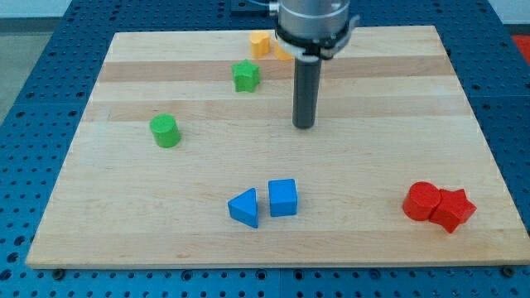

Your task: Place the green star vertically on top of the green circle

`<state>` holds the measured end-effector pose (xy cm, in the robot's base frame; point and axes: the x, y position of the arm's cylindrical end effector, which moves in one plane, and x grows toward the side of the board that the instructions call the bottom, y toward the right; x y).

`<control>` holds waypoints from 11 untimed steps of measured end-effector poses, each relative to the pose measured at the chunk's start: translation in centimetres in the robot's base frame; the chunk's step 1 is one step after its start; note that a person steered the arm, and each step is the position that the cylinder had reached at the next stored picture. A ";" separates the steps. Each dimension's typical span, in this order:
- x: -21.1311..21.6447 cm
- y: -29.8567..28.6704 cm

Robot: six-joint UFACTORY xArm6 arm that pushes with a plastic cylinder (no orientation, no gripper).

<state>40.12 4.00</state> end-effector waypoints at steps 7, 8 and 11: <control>-7.7 -13.5; -6.7 -14.7; -5.4 -22.1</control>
